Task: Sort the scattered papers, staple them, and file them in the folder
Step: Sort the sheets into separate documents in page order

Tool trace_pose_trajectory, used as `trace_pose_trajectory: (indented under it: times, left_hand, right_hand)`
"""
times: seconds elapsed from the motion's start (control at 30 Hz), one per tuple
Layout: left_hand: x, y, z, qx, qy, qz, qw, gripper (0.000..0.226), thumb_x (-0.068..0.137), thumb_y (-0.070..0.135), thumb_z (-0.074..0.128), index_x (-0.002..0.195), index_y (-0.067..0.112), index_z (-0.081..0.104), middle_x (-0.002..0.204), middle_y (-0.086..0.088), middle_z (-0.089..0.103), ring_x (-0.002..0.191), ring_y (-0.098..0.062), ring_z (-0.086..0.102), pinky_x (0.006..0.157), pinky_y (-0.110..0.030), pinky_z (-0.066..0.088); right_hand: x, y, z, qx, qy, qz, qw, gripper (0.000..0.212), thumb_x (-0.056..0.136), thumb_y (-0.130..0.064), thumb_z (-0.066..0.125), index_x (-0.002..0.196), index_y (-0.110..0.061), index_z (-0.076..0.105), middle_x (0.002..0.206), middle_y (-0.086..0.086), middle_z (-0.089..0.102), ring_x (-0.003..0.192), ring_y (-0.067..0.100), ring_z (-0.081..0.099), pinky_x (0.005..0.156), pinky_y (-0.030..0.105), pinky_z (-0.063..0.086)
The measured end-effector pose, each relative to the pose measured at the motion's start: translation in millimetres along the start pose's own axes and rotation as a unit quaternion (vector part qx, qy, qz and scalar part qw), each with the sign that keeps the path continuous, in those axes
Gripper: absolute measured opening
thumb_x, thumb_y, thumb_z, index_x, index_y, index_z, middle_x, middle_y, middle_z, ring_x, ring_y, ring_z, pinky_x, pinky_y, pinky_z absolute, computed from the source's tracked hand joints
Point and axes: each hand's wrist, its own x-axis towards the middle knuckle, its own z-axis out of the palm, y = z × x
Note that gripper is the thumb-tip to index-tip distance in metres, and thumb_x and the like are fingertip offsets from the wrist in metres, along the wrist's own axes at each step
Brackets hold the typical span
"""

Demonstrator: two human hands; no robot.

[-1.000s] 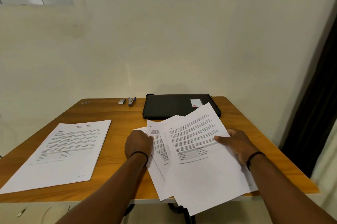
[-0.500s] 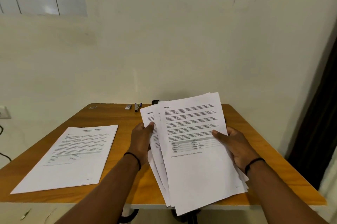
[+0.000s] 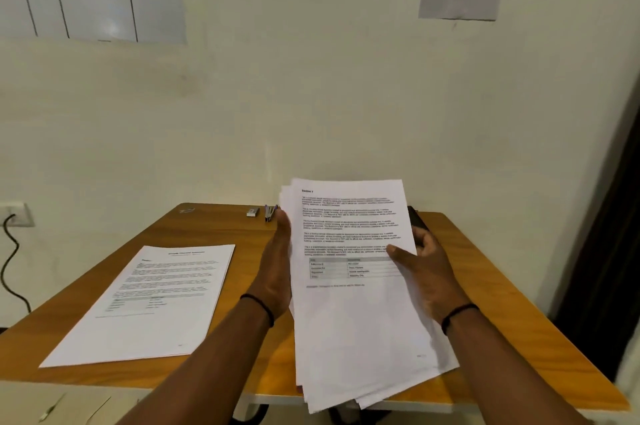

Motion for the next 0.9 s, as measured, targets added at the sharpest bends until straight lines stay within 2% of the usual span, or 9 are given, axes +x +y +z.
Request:
trace_pose_trajectory:
  times: [0.1,0.17,0.33,0.43,0.6,0.67,0.73,0.8,0.9]
  left_hand:
    - [-1,16,18,0.066,-0.008,0.076,0.995,0.036,0.097,0.026,0.060,0.130,0.013,0.059,0.122,-0.009,0.070,0.113,-0.028,0.067,0.096,-0.049,0.054]
    - [4,33,29,0.125,0.012,0.116,0.985,0.030,0.092,0.017,0.067,0.121,0.013,0.064,0.113,-0.006,0.074,0.103,-0.024,0.071,0.088,-0.040,0.059]
    - [19,61,50,0.147,0.001,0.131,0.980,0.032,0.088,0.019,0.071,0.119,0.011,0.067,0.107,-0.004,0.076,0.094,-0.020,0.073,0.079,-0.031,0.061]
    - [14,32,37,0.154,0.007,0.074,0.985,0.033,0.086,0.019,0.073,0.119,0.013,0.067,0.108,-0.004,0.076,0.096,-0.022,0.073,0.078,-0.030,0.060]
    - [-4,-20,17,0.213,-0.002,-0.014,0.977,0.045,0.086,0.041,0.066,0.122,0.014,0.066,0.114,0.000,0.073,0.090,-0.013,0.072,0.071,-0.020,0.056]
    - [1,-27,10,0.309,0.064,-0.033,0.948,0.063,0.086,0.060,0.054,0.108,0.003,0.067,0.098,-0.007,0.071,0.077,-0.017,0.064,0.067,-0.028,0.051]
    - [10,-33,-3,0.465,0.171,-0.087,0.864,0.061,0.092,0.061,0.050,0.101,0.002,0.064,0.094,-0.015,0.065,0.074,-0.018,0.053,0.070,-0.036,0.050]
    - [10,-36,-15,0.570,0.187,-0.183,0.778,0.050,0.094,0.053,0.057,0.116,0.009,0.060,0.109,-0.010,0.065,0.084,-0.018,0.053,0.077,-0.030,0.047]
    - [9,-39,-16,0.609,0.175,-0.206,0.745,0.031,0.095,0.045,0.061,0.104,0.015,0.057,0.093,-0.002,0.058,0.084,-0.017,0.055,0.079,-0.027,0.048]
  right_hand:
    - [1,-21,9,-0.041,0.019,-0.044,0.998,0.042,0.085,-0.005,0.073,0.125,-0.005,0.061,0.118,0.009,0.071,0.110,0.028,0.067,0.095,0.042,0.055]
    - [4,-42,17,-0.066,0.036,-0.086,0.993,0.033,0.089,-0.008,0.069,0.122,-0.011,0.064,0.114,0.003,0.073,0.107,0.024,0.069,0.092,0.039,0.057]
    - [9,-68,29,-0.059,0.053,-0.140,0.987,0.034,0.088,-0.015,0.072,0.121,-0.016,0.065,0.111,-0.003,0.074,0.101,0.013,0.071,0.080,0.025,0.058]
    - [2,-43,18,-0.085,0.047,-0.106,0.990,0.039,0.087,-0.020,0.074,0.124,-0.013,0.064,0.115,0.001,0.073,0.105,0.019,0.070,0.090,0.037,0.058]
    - [-22,-4,-6,-0.104,0.052,-0.063,0.991,0.030,0.090,-0.008,0.069,0.118,-0.020,0.066,0.113,-0.003,0.073,0.103,0.011,0.069,0.080,0.020,0.056]
    - [-21,-6,-18,-0.105,0.090,-0.052,0.989,0.027,0.089,-0.008,0.070,0.115,-0.018,0.068,0.107,-0.006,0.074,0.096,0.008,0.071,0.074,0.017,0.055]
    - [-16,-18,-35,-0.119,0.116,-0.044,0.985,0.024,0.089,-0.009,0.071,0.111,-0.019,0.069,0.104,-0.007,0.074,0.091,0.007,0.071,0.073,0.018,0.056]
    - [-10,-23,-60,-0.151,0.118,-0.007,0.981,0.022,0.088,-0.009,0.072,0.107,-0.021,0.070,0.104,-0.002,0.074,0.093,0.015,0.071,0.081,0.029,0.056]
    - [-11,-8,-94,-0.209,0.094,0.109,0.967,0.020,0.086,-0.008,0.074,0.106,-0.012,0.072,0.108,0.009,0.073,0.095,0.028,0.071,0.092,0.045,0.055]
